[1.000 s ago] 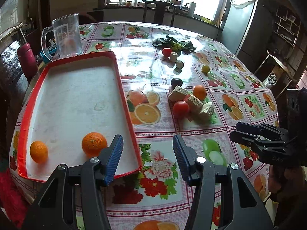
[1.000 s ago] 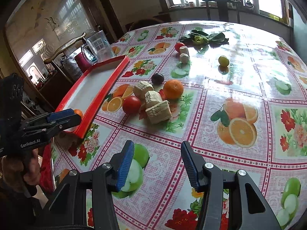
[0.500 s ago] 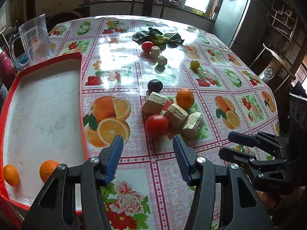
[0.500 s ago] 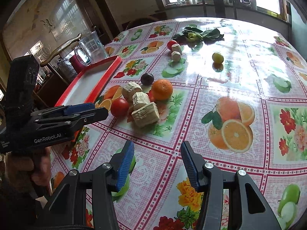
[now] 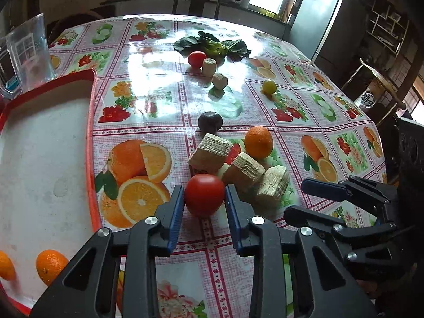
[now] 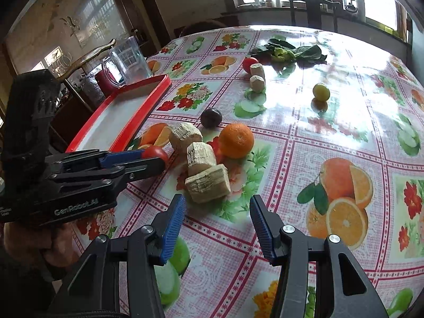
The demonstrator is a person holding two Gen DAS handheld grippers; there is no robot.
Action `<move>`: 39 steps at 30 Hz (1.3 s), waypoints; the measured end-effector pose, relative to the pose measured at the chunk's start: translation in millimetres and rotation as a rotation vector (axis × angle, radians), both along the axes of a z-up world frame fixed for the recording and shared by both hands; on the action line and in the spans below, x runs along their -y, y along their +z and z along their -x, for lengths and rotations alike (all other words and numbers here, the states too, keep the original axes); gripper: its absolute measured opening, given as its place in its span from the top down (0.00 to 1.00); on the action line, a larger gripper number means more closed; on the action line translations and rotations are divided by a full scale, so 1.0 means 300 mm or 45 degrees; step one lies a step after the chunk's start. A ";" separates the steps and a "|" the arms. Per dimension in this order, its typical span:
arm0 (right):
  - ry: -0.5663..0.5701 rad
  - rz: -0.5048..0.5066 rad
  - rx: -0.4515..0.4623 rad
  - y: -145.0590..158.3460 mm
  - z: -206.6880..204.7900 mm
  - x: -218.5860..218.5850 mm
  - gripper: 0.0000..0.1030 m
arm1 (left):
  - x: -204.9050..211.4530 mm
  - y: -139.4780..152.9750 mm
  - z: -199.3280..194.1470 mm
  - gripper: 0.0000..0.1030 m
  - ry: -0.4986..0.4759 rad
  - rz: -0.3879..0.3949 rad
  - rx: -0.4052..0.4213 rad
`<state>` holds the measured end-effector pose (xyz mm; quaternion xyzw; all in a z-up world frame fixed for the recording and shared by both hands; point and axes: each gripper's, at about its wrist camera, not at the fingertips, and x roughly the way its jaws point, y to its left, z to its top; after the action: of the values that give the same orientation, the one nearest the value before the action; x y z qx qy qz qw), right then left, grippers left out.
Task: Organize fruits
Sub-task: 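Grasp the red tomato with the left tool while the right tool grasps a beige block, then carry tomato and beige block into the white tray and open both tools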
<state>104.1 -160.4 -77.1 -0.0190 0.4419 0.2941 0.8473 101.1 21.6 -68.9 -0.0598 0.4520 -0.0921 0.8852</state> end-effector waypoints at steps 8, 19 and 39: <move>0.021 0.072 0.035 -0.018 -0.013 -0.070 0.64 | -0.062 0.013 0.050 0.73 0.022 0.073 0.009; 0.033 -0.003 0.013 0.030 0.058 -0.043 0.65 | -0.098 0.051 0.121 0.73 0.038 0.083 0.049; 0.156 -0.028 0.060 0.116 0.163 -0.186 0.65 | -0.251 0.103 0.265 0.73 0.155 0.059 0.110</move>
<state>55.3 -104.5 -42.3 -0.0436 0.4167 0.3496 0.8380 21.6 96.9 -37.9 -0.1035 0.4068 -0.0509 0.9062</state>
